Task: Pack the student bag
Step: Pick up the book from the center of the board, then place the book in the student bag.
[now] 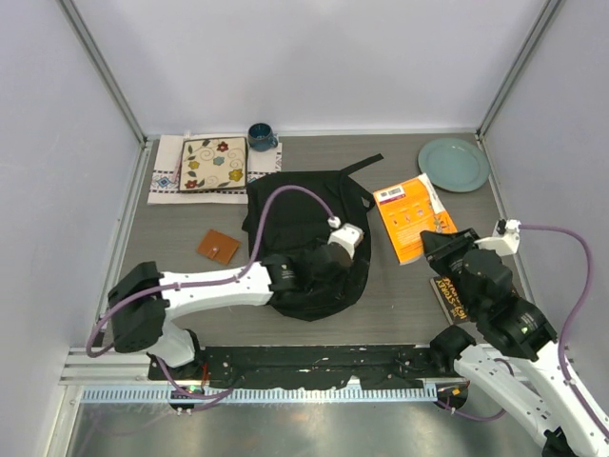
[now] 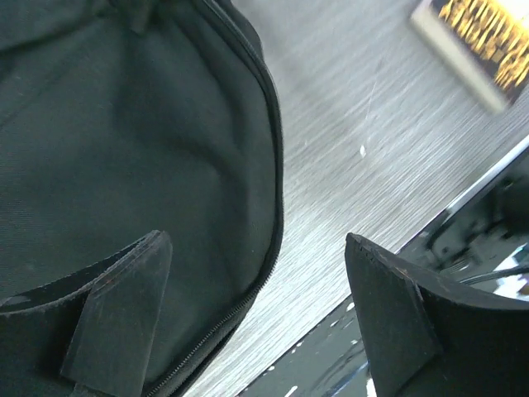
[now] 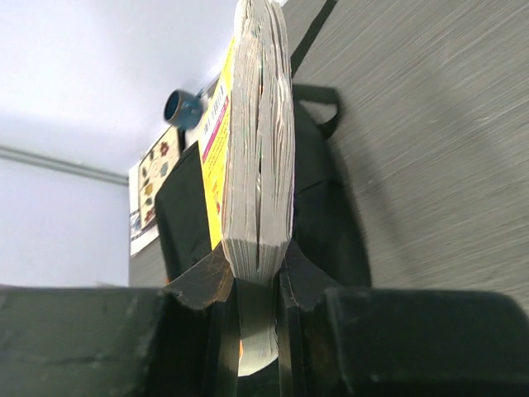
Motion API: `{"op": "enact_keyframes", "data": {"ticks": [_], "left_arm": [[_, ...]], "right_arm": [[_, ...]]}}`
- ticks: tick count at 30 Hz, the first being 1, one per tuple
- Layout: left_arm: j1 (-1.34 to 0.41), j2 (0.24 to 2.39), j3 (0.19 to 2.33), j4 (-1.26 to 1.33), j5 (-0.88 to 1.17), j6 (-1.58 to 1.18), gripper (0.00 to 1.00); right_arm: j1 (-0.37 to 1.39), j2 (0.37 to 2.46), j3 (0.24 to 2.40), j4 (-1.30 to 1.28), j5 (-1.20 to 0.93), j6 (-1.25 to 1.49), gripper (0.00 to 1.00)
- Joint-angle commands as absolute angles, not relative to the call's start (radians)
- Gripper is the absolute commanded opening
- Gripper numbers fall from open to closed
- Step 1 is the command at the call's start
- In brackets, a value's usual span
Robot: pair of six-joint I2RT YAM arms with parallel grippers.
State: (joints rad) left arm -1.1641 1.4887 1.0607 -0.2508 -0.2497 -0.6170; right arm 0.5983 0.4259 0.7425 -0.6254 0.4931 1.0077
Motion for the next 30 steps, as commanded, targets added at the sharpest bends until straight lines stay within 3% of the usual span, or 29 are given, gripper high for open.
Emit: {"op": "enact_keyframes", "data": {"ticks": [1, 8, 11, 12, 14, 15, 18, 22, 26, 29, 30], "left_arm": [[-1.232, 1.566, 1.135, -0.345, -0.351, -0.508, 0.89], [-1.304, 1.704, 1.223, -0.439, -0.491, -0.480, 0.87], [-1.319, 1.735, 1.247, -0.463, -0.543, -0.483, 0.74], [-1.322, 1.733, 1.253, -0.466, -0.548, -0.483, 0.65], [-1.327, 1.729, 1.255, -0.469, -0.557, -0.485, 0.56], [-1.328, 1.723, 1.252, -0.469, -0.566, -0.491, 0.43], [-1.328, 1.692, 1.235, -0.459, -0.580, -0.495, 0.29], [-1.328, 1.646, 1.215, -0.442, -0.589, -0.492, 0.19], [-1.328, 1.609, 1.215, -0.452, -0.592, -0.488, 0.20], [-1.328, 1.592, 1.215, -0.453, -0.588, -0.482, 0.16], [-1.328, 1.585, 1.215, -0.453, -0.588, -0.479, 0.07]], "right_arm": [[0.600, 0.420, 0.857, -0.742, 0.664, 0.962, 0.00], [0.598, 0.393, 0.871, -0.755, 0.649, 0.954, 0.00], [0.600, 0.393, 0.871, -0.755, 0.637, 0.957, 0.00], [0.600, 0.393, 0.871, -0.756, 0.632, 0.957, 0.00], [0.600, 0.387, 0.868, -0.758, 0.632, 0.954, 0.00], [0.598, 0.384, 0.868, -0.759, 0.632, 0.953, 0.00], [0.600, 0.373, 0.864, -0.765, 0.629, 0.953, 0.00], [0.598, 0.359, 0.848, -0.779, 0.623, 0.956, 0.00], [0.600, 0.345, 0.830, -0.785, 0.601, 0.957, 0.00], [0.600, 0.345, 0.821, -0.792, 0.578, 0.954, 0.00], [0.600, 0.345, 0.816, -0.795, 0.571, 0.959, 0.00]]}}
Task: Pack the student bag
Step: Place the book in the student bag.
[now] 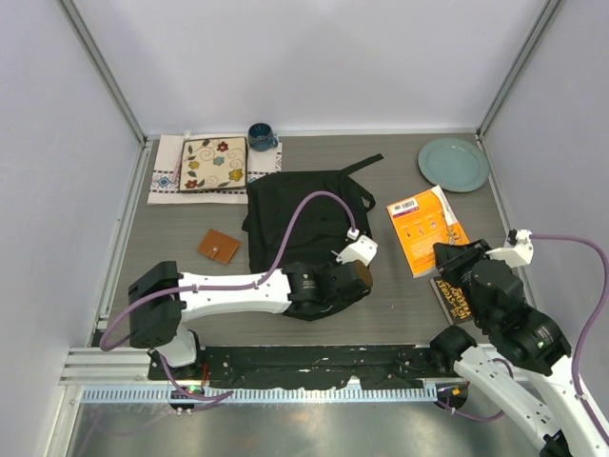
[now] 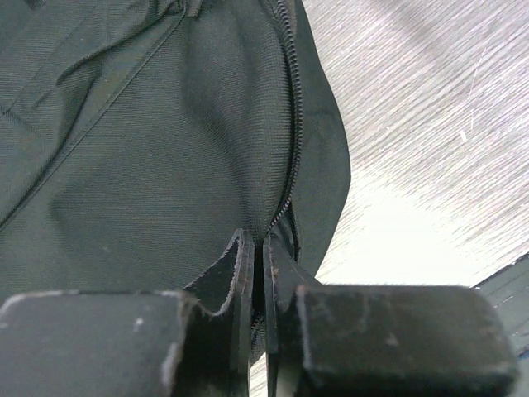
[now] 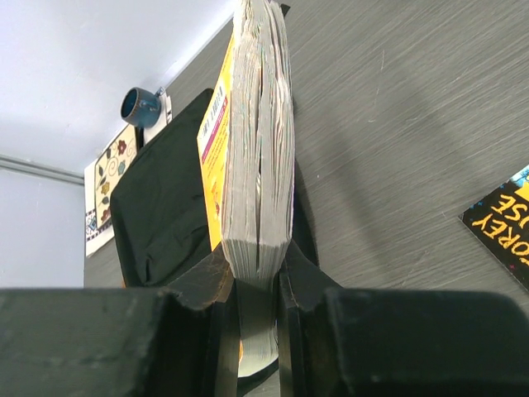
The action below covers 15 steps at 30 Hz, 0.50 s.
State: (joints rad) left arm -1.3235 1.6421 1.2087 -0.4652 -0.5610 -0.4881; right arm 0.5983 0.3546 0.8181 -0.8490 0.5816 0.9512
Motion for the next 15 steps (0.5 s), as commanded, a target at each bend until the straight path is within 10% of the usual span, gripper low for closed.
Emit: {"op": "enact_keyframes", "data": {"ticks": [1, 15], "left_arm": [[-1.328, 1.580, 1.215, -0.453, -0.592, -0.474, 0.00], [-1.140, 1.436, 1.365, -0.531, -0.618, -0.443, 0.00]], "right_arm": [[0.600, 0.344, 0.816, -0.801, 0.562, 0.962, 0.00], [0.598, 0.178, 0.891, -1.038, 0.309, 1.081, 0.00]]}}
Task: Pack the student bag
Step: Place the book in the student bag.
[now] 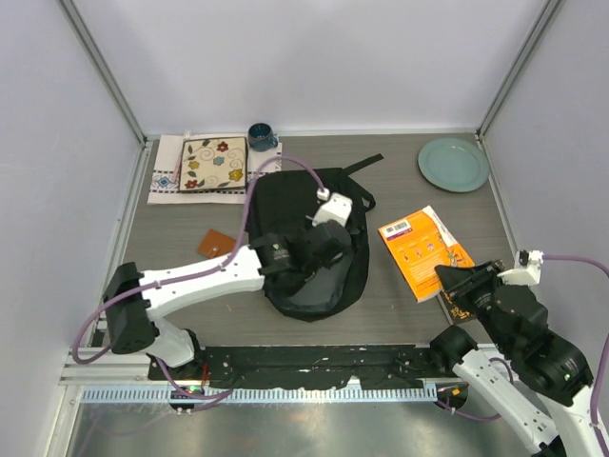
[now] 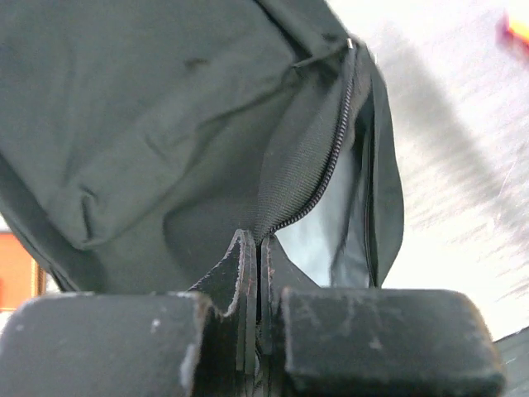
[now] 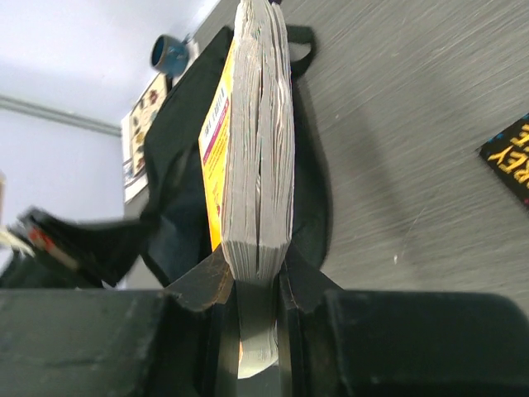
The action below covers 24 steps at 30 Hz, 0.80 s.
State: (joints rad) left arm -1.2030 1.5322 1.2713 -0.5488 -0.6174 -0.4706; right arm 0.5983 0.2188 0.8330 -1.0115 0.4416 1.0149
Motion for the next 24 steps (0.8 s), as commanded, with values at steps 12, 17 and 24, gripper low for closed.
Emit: {"op": "enact_keyframes", "data": {"ticks": [12, 17, 24], "left_arm": [[-1.123, 1.509, 1.555, -0.557, -0.574, -0.408, 0.00], [-1.121, 1.509, 1.555, -0.546, -0.542, -0.417, 0.00], [-1.123, 1.520, 1.575, -0.548, -0.517, -0.420, 0.00]], "right_arm": [[0.598, 0.238, 0.752, -0.826, -0.164, 1.088, 0.00], [0.598, 0.297, 0.665, -0.718, -0.202, 1.103, 0.00], [0.598, 0.412, 0.572, -0.470, -0.176, 1.134, 0.00]]}}
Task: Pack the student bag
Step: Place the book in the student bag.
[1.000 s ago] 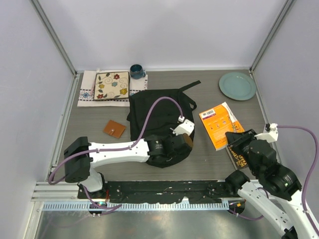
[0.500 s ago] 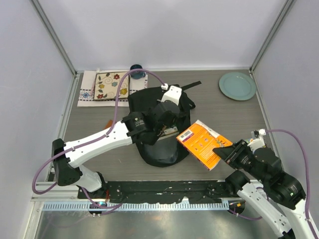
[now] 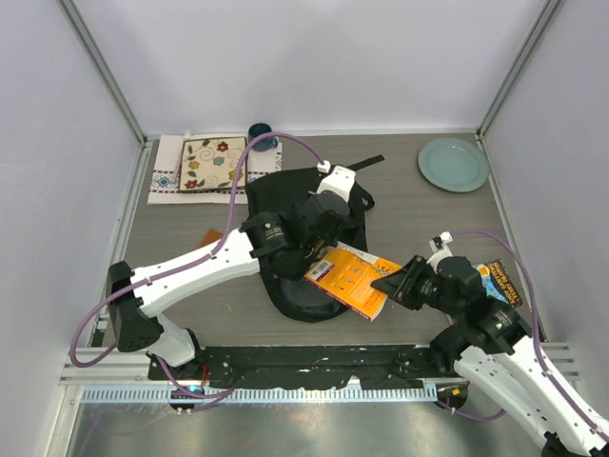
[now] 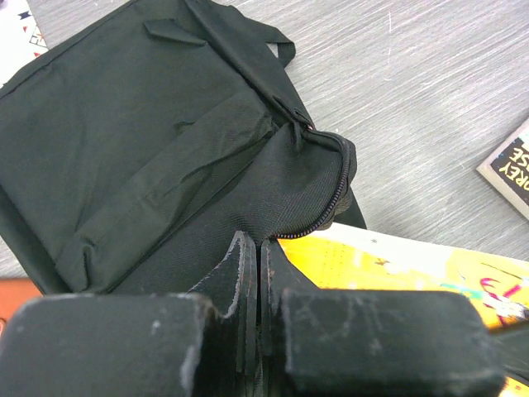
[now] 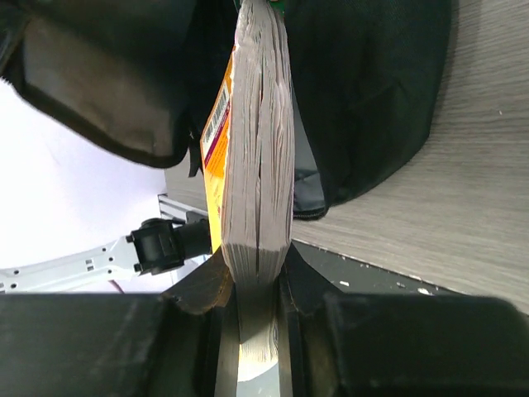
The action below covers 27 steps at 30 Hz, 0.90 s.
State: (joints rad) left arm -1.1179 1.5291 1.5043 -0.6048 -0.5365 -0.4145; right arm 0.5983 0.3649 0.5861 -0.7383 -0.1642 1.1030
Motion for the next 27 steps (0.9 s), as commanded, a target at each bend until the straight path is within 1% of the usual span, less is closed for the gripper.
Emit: {"op": "enact_keyframes", "data": {"ticks": [1, 5, 6, 8, 9, 10, 12, 13, 15, 16, 17, 22, 23, 24, 25, 27], "left_arm": [[-1.123, 1.526, 1.578, -0.548, -0.512, -0.422, 0.00], [-1.123, 1.540, 1.588, -0.551, -0.505, -0.425, 0.00], [-1.123, 1.542, 1.589, -0.552, -0.503, -0.431, 0.00], [-1.121, 1.546, 1.592, -0.558, -0.502, -0.437, 0.00], [-1.123, 1.549, 1.598, -0.560, -0.499, -0.442, 0.00], [-1.121, 1.549, 1.600, -0.560, -0.494, -0.443, 0.00], [-1.121, 1.552, 1.606, -0.560, -0.483, -0.445, 0.00], [-1.123, 1.554, 1.609, -0.564, -0.476, -0.445, 0.00], [-1.120, 1.566, 1.624, -0.577, -0.469, -0.445, 0.00], [-1.121, 1.568, 1.628, -0.589, -0.463, -0.445, 0.00], [-1.120, 1.569, 1.632, -0.594, -0.459, -0.442, 0.00], [-1.100, 1.549, 1.611, -0.589, -0.410, -0.454, 0.00], [-1.098, 1.546, 1.597, -0.584, -0.403, -0.457, 0.00], [-1.097, 1.540, 1.586, -0.575, -0.400, -0.459, 0.00], [-1.091, 1.533, 1.579, -0.571, -0.399, -0.462, 0.00], [-1.086, 1.523, 1.557, -0.571, -0.397, -0.468, 0.00]], "right_arm": [[0.600, 0.449, 0.562, -0.427, -0.184, 1.137, 0.00], [0.600, 0.563, 0.473, -0.201, -0.141, 1.206, 0.00], [0.601, 0.593, 0.465, -0.110, -0.129, 1.216, 0.00], [0.627, 0.692, 0.469, -0.052, -0.074, 1.232, 0.00], [0.643, 0.721, 0.472, -0.019, -0.034, 1.241, 0.00], [0.658, 0.753, 0.476, -0.006, 0.076, 1.249, 0.00], [0.710, 0.842, 0.462, 0.155, 0.156, 1.276, 0.00], [0.727, 0.877, 0.471, 0.196, 0.229, 1.287, 0.00], [0.788, 1.001, 0.494, 0.306, 0.311, 1.267, 0.00], [0.807, 1.044, 0.535, 0.314, 0.395, 1.256, 0.00], [0.827, 1.134, 0.549, 0.342, 0.429, 1.255, 0.00], [0.876, 1.359, 0.564, 0.501, 0.590, 1.313, 0.00], [0.880, 1.388, 0.577, 0.509, 0.665, 1.322, 0.00], [0.885, 1.452, 0.592, 0.506, 0.690, 1.327, 0.01], [0.884, 1.478, 0.627, 0.499, 0.701, 1.327, 0.08], [0.884, 1.534, 0.661, 0.442, 0.684, 1.319, 0.16]]}}
